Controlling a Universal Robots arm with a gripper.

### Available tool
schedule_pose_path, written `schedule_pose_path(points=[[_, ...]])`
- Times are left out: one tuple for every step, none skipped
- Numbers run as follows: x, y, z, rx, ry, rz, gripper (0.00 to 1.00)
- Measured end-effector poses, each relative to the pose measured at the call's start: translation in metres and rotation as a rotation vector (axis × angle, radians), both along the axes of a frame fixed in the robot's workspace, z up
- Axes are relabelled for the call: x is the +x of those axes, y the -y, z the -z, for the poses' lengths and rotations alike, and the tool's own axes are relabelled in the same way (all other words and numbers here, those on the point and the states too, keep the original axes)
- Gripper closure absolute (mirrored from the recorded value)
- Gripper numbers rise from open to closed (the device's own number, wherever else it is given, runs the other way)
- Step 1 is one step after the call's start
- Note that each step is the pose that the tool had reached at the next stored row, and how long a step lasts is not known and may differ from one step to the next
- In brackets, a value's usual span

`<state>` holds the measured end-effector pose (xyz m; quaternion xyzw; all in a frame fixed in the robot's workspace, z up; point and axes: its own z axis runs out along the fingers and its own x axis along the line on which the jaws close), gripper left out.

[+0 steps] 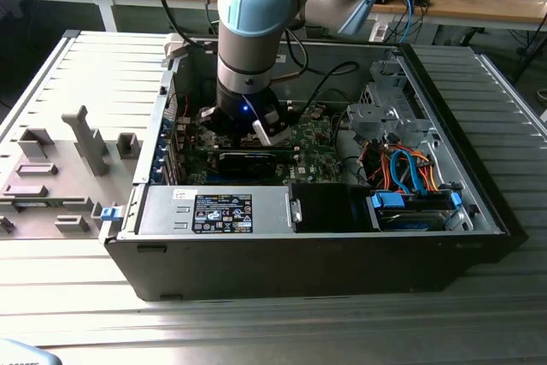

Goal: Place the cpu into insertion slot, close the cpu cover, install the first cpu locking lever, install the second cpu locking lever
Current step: 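Install the second cpu locking lever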

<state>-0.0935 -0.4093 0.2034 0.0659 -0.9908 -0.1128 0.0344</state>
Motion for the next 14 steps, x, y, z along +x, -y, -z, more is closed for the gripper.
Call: schedule_pose_path(points=[[0.0001,-0.0008,0.0002,0.0019,0.0000,-0.009,0.89],[0.0000,-0.0012,0.0005,0.0040,0.0001,-0.014,0.89],[0.0000,-0.0018,0.0008,0.0065,0.0001,-0.020,0.89],[0.0000,-0.0022,0.0011,0.0081,0.0001,-0.024,0.89],[0.0000,-0.0025,0.0014,0.0095,-0.0001,-0.027,0.89],[0.0000,-0.0030,0.0019,0.0112,0.0000,-0.031,0.89],[0.0001,-0.0036,0.0026,0.0132,0.0000,-0.035,0.89],[0.0001,-0.0037,0.0032,0.0143,0.0001,-0.037,0.89],[0.0001,-0.0039,0.0038,0.0154,0.0001,-0.039,0.89],[0.0002,-0.0039,0.0045,0.0159,0.0002,-0.040,0.89],[0.0003,-0.0038,0.0054,0.0160,0.0000,-0.042,0.89],[0.0005,-0.0038,0.0062,0.0167,-0.0001,-0.044,0.89],[0.0005,-0.0038,0.0063,0.0166,-0.0001,-0.044,0.89],[0.0006,-0.0038,0.0063,0.0161,-0.0002,-0.045,0.89]])
